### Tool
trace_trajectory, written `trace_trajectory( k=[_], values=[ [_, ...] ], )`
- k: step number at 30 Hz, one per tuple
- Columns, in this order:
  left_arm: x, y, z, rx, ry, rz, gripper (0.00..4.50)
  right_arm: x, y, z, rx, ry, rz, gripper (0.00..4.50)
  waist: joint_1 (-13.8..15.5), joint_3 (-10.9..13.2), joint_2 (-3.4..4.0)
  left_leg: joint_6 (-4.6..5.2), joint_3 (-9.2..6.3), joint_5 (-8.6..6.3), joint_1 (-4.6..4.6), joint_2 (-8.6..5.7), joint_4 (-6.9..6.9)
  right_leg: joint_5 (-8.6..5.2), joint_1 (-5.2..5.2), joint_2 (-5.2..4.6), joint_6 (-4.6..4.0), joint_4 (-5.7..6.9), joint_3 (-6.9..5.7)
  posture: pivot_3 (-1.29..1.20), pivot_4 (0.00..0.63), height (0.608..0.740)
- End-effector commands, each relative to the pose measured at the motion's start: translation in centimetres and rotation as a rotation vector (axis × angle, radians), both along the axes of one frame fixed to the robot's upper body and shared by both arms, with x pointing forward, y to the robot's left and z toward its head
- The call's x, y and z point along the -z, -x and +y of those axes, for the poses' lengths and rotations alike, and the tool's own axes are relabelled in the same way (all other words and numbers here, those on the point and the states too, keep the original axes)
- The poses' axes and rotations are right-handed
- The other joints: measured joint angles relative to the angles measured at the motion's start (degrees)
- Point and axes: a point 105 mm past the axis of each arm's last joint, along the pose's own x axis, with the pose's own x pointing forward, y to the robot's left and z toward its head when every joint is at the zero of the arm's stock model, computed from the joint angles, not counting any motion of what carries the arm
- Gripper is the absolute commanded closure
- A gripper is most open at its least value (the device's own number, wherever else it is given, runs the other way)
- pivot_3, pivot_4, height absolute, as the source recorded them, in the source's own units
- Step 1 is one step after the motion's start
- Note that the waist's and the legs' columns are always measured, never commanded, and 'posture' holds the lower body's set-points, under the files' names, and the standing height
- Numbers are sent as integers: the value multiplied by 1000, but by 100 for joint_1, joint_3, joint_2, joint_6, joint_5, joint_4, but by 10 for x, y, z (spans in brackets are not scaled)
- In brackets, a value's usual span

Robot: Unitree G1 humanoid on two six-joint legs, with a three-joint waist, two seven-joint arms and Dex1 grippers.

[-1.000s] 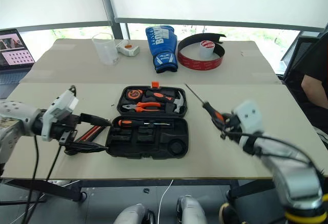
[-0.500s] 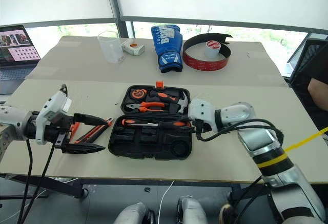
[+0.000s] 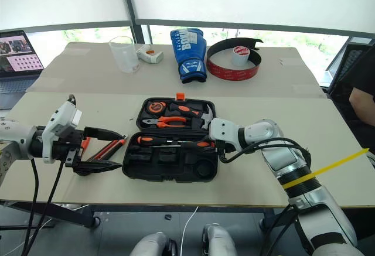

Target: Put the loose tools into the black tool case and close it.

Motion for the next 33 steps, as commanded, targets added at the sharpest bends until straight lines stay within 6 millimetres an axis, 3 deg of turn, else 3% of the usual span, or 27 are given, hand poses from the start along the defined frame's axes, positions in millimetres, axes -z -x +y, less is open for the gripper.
trace_trajectory(
  k=[1, 3, 4, 6, 9, 19, 23, 27, 30, 33],
  values=[
    [-7, -2, -1, 18, -12, -39, 0, -25, 6, 11, -17, -103, 5, 1393, 0, 0, 0, 0, 0, 0, 0, 0, 0, 0, 0, 0, 0, 0, 0, 0, 150, 727],
    [-7, -3, -2, 22, -12, -40, 0, -33, 6, 16, -7, -153, 19, 554, -6, 0, 0, -1, 0, 0, 0, 0, 0, 0, 0, 1, 0, 1, 0, 0, 150, 727],
    [-7, -4, -2, 23, -13, -40, 0, -36, 6, 18, 2, -169, 27, 340, -12, 0, 0, -1, -1, 1, 0, 1, 0, 0, 0, 1, -1, 1, 0, 0, 150, 727],
    [-7, -5, -2, 25, -12, -40, 0, -39, 5, 21, 15, -191, 40, 340, -15, 0, 0, -2, -1, 1, 0, 1, 0, 1, 0, 1, -2, 1, 0, 0, 150, 727],
    [-5, -7, -2, 30, -16, -40, 0, -38, 4, 27, 19, -205, 49, 1015, -19, 0, 0, -2, -1, 1, 0, 1, 0, 1, 0, 1, -2, 2, -1, 0, 150, 727],
    [-1, -12, -3, 39, -25, -41, 0, -13, -9, 43, 51, -142, 33, 4476, -50, 0, 0, -2, 1, 1, 0, 0, 0, 1, -1, 1, -2, 3, -2, 0, 150, 727],
    [2, -14, -1, 34, -37, -42, 0, 17, 3, 44, -20, 33, 66, 4476, -52, -1, 1, -2, 3, 1, -1, -1, 0, 1, -3, 1, -2, 4, 0, 0, 150, 727],
    [2, -15, 1, 30, -43, -49, 0, 38, 1, 42, -11, 141, 40, 4476, -57, -4, 2, -3, 3, 1, 6, 0, -1, -1, 2, 2, -2, 4, 0, 0, 150, 727],
    [1, -16, 2, 26, -42, -54, 0, 38, 2, 43, -20, 146, 34, 4476, -69, -11, -1, -4, 3, 1, 14, 1, -1, -1, 10, 2, -2, 5, 1, 0, 150, 727],
    [4, -16, 6, 6, -43, -50, 0, 16, -1, 55, -31, 36, -5, 4476, -73, -15, -3, -7, 3, 3, 18, 1, -1, -1, 13, 1, -2, 7, 3, 0, 150, 727]
  ],
)
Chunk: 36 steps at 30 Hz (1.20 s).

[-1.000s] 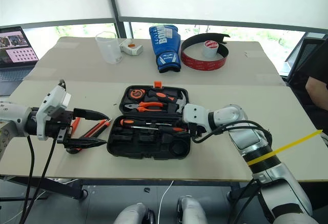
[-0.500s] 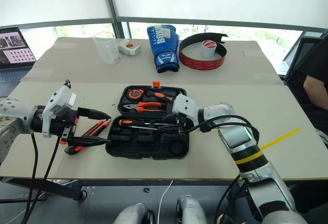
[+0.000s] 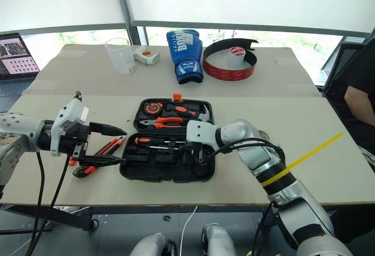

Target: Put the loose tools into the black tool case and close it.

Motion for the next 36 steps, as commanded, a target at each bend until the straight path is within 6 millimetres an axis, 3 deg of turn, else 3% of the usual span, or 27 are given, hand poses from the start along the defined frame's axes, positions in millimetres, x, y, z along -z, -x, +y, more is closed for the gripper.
trace_trajectory(
  k=[1, 3, 6, 10, 14, 19, 22, 25, 29, 36],
  values=[
    [-4, 0, 5, -19, -5, -38, 0, -2, 4, 10, -15, -80, 34, 4476, -14, 0, 0, 0, 0, 0, 1, 0, 0, 0, 0, 0, 0, 0, 0, 0, 150, 727],
    [-2, -1, 11, -67, 3, -38, 0, -30, 4, 16, -21, -228, 40, 4476, -44, 0, 0, -4, 0, 2, -1, 2, -1, 0, -4, 2, -1, 4, 2, 0, 150, 727],
    [2, 2, 29, -196, 27, -41, 0, -68, 9, 9, -16, -401, 109, 4476, -54, 3, 0, -9, 5, 6, -19, 1, -3, -1, -37, 1, -11, 29, 10, 0, 150, 727],
    [15, 16, 68, -452, 42, -61, 0, -99, 28, -9, -67, -503, 181, 3385, -14, 5, 3, -10, 4, 6, -33, 0, -3, 17, -63, -5, -58, 48, 10, 0, 150, 727],
    [35, 49, 108, -733, 32, -41, 0, -109, 47, -24, -110, -501, 218, 1906, -10, 6, 3, -9, -2, 4, -33, 1, -10, 8, -63, -10, -49, 38, 7, 0, 150, 727],
    [59, 85, 143, -971, -36, -10, 0, -104, 62, -32, -144, -450, 245, 149, 65, 7, 2, -58, -3, -31, -30, 0, -12, -10, -61, -20, -22, 36, 6, 0, 150, 727],
    [68, 96, 158, -1095, -24, 24, 0, -99, 66, -34, -147, -427, 247, 18, 132, 6, 1, -60, -4, -34, -26, 0, -12, -11, -59, -25, -21, 38, 2, 0, 150, 727],
    [67, 85, 161, -1136, -5, 42, 0, -99, 68, -34, -149, -424, 248, 18, 183, 6, 0, -56, -7, -36, -27, 0, -12, -11, -59, -26, -20, 38, -2, 0, 150, 727],
    [56, 46, 160, -1175, 37, 91, 0, -100, 72, -34, -151, -421, 236, 18, 284, 2, -6, -57, -23, -34, -36, -2, -11, -11, -56, -25, -22, 39, -20, 0, 150, 727],
    [45, -12, 150, -1181, 11, 179, 0, -96, 81, -32, -138, -427, 198, 18, 163, 4, -16, -51, -16, -36, -47, -7, -11, 9, -57, -33, -49, 35, -34, 0, 150, 727]
  ],
)
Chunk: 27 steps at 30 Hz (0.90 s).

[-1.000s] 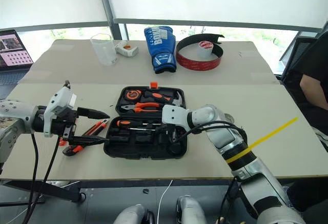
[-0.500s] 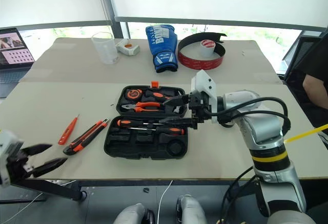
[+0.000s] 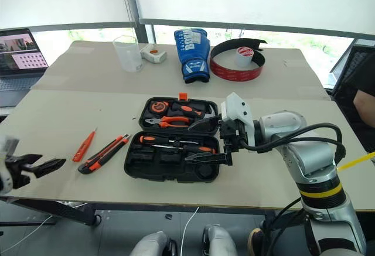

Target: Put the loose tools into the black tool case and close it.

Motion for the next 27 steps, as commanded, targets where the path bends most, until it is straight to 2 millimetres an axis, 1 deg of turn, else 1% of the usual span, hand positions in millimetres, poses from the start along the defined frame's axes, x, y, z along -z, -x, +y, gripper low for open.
trace_trajectory(
  k=[1, 3, 5, 6, 8, 9, 10, 13, 14, 15, 16, 17, 18, 19, 20, 22, 24, 25, 26, 27],
  values=[
    [-3, -24, 0, -10, -31, 59, 0, -8, 11, 3, -8, -24, -66, 18, -4, 0, -1, 0, 0, 0, 0, 0, 0, 5, 0, 0, -8, 1, -3, 0, 150, 727],
    [3, -40, -2, 1, -76, 93, 0, -6, 15, 3, 8, -34, -67, 18, -7, 0, -2, -3, -1, 1, -1, 0, 0, 5, 0, 1, -9, 1, -8, 0, 150, 727],
    [8, -48, -3, 15, -95, 109, 0, -6, 16, 4, 18, -39, -68, 18, -47, 1, -2, -5, 4, 2, 1, 0, 0, 4, 0, 2, -8, 4, -5, 0, 150, 727],
    [13, -53, -4, 22, -102, 134, 0, -5, 18, 3, 26, -39, -70, 18, -62, 1, -2, -6, 8, 3, 3, 1, 0, 2, -1, 5, -4, 5, -1, 0, 150, 727],
    [22, -60, -5, 44, -139, 154, 543, -5, 20, 2, 44, -41, -73, 0, -79, 1, -4, -7, 9, 5, 5, 1, 0, -9, -1, 5, 14, 7, 0, 0, 150, 727],
    [24, -62, -9, 52, -92, 169, 738, -5, 21, 1, 52, -44, -74, 0, -72, 1, -4, -10, 9, 7, 5, 1, 0, -13, -1, 6, 22, 8, 0, 0, 150, 727],
    [27, -62, -11, 57, -84, 184, 1120, -5, 21, 0, 60, -46, -73, 0, -56, 1, -4, -12, 10, 8, 8, 1, 1, -13, 0, 6, 21, 12, 0, 0, 150, 727],
    [39, -60, -6, 48, -122, 236, 2275, -5, 22, -2, 80, -44, -77, 0, -36, 1, -3, -19, 9, 12, 12, 1, 1, -18, 0, 5, 27, 13, 8, 0, 150, 727],
    [41, -60, -5, 53, -130, 241, 2679, -5, 22, -3, 87, -43, -78, 0, -31, 1, -3, -19, 10, 11, 13, 1, 1, -18, 0, 4, 28, 14, 12, 0, 150, 727],
    [42, -60, -5, 58, -133, 244, 2978, -5, 22, -4, 92, -42, -79, 0, -27, 0, -2, -19, 11, 11, 16, 1, 1, -19, 2, 4, 29, 14, 16, 0, 150, 727],
    [42, -59, -5, 61, -131, 242, 3486, -5, 22, -5, 98, -41, -76, 0, -24, 0, -2, -18, 13, 11, 19, 1, 1, -19, 3, 4, 29, 14, 19, 0, 150, 727],
    [41, -59, -5, 66, -122, 236, 3758, -5, 23, -6, 102, -43, -66, 0, -21, 0, -1, -18, 13, 11, 20, 1, 1, -19, 4, 4, 29, 14, 20, 0, 150, 727],
    [37, -60, -6, 75, -118, 216, 4057, -4, 24, -8, 103, -48, -41, 0, -18, 0, -1, -17, 13, 11, 21, 1, 1, -19, 4, 4, 29, 14, 21, 0, 150, 727],
    [31, -61, -7, 100, -118, 185, 4063, -4, 26, -9, 103, -49, -25, 0, -12, 0, -2, -17, 13, 11, 21, 1, 1, -19, 4, 4, 29, 14, 21, 0, 150, 727],
    [19, -64, -11, 144, -116, 131, 4064, -2, 29, -11, 100, -43, -1, 0, -10, 0, -2, -15, 12, 12, 21, 1, 1, -19, 4, 4, 29, 14, 20, 0, 150, 727],
    [3, -68, -17, 207, -115, 65, 4064, -1, 34, -14, 94, -32, 26, 0, -8, 1, -3, -3, 11, 19, 16, 1, 1, -19, 2, 2, 29, 12, 18, 0, 150, 727],
    [-31, -75, -38, 385, -155, -74, 4064, 3, 41, -17, 86, -18, 46, 0, 3, 2, -6, 10, 6, 26, 10, 1, 2, -18, 0, 1, 28, 10, 11, 0, 150, 727],
    [-47, -73, -55, 520, -177, -132, 4064, 6, 42, -19, 102, -5, 41, 0, 20, 4, -10, 9, -1, 25, 3, 1, 4, -18, -1, -1, 28, 8, 4, 0, 150, 727],
    [-58, -70, -70, 648, -210, -169, 4064, 9, 42, -21, 122, 6, 39, 0, 31, 5, -16, 6, -5, 24, -9, 1, 7, -18, -6, -4, 27, 6, -5, 0, 150, 727],
    [-61, -64, -82, 758, -247, -172, 4065, 12, 41, -23, 139, 13, 43, 0, 41, 4, -20, -1, -17, 20, -23, 1, 13, -18, -10, -9, 26, 3, -21, 0, 150, 727]
  ],
)
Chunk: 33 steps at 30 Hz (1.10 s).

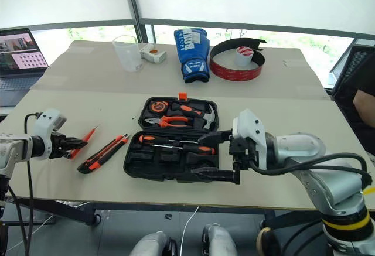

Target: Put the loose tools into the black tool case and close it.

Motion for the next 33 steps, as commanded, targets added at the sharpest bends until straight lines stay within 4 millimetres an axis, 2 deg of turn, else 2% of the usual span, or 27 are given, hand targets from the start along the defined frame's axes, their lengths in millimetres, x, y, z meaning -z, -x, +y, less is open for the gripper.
trace_trajectory(
  k=[1, 5, 8, 10, 14, 20, 27, 30, 33],
  values=[
    [-53, 13, -51, 460, -127, -154, 4065, -1, 6, -4, 16, 9, -31, 0, 9, -1, -4, -16, -3, -9, -12, 0, 5, 8, -5, -6, -13, -2, -14, 0, 150, 727],
    [-51, 16, -96, 746, -159, -95, 4065, 6, 14, -7, 7, 8, -1, 0, 24, -7, 7, 28, 9, 15, -16, -10, 9, 5, 2, -19, -7, -5, -24, 0, 150, 727],
    [-39, 15, -125, 931, -248, -52, 4065, 9, 12, -7, 36, 11, -11, 0, 38, -7, 6, 46, 10, 25, -22, -8, 18, -1, 7, -7, 6, -2, -27, 0, 150, 727],
    [-30, 12, -136, 984, -271, -6, 4065, 9, 11, -6, 56, 0, -18, 0, 29, -6, 4, 48, 10, 26, -29, -6, 30, -2, 7, 15, 7, -4, -23, 0, 150, 727],
    [-9, -4, -154, 983, -318, 39, 4065, 8, 10, -5, 99, -13, -36, 0, -24, -6, 3, 49, 6, 26, -32, 3, 43, -2, 6, 35, 7, -3, -12, 0, 150, 727],
    [10, -13, -166, 970, -345, 104, 4065, 7, 13, -7, 142, -11, -47, 0, -27, -5, 1, 56, 0, 23, -33, 7, 46, -2, 6, 35, 8, -3, -10, 0, 150, 727],
    [20, -3, -158, 1006, -356, 178, 4065, 12, 12, -13, 189, -12, -50, 0, -31, -6, 1, 68, -1, 16, -33, 7, 51, -1, 8, 32, 14, -3, -3, 0, 150, 727],
    [19, 4, -158, 1041, -341, 185, 4065, 13, 12, -13, 194, -13, -52, 0, -41, -6, 1, 68, -1, 16, -31, 9, 51, -1, 8, 34, 14, -2, 3, 0, 150, 727],
    [19, 2, -157, 1041, -363, 184, 4065, 14, 10, -14, 198, -15, -56, 0, -43, -6, 1, 68, -1, 16, -30, 11, 51, -1, 8, 35, 14, -1, 7, 0, 150, 727]
  ],
)
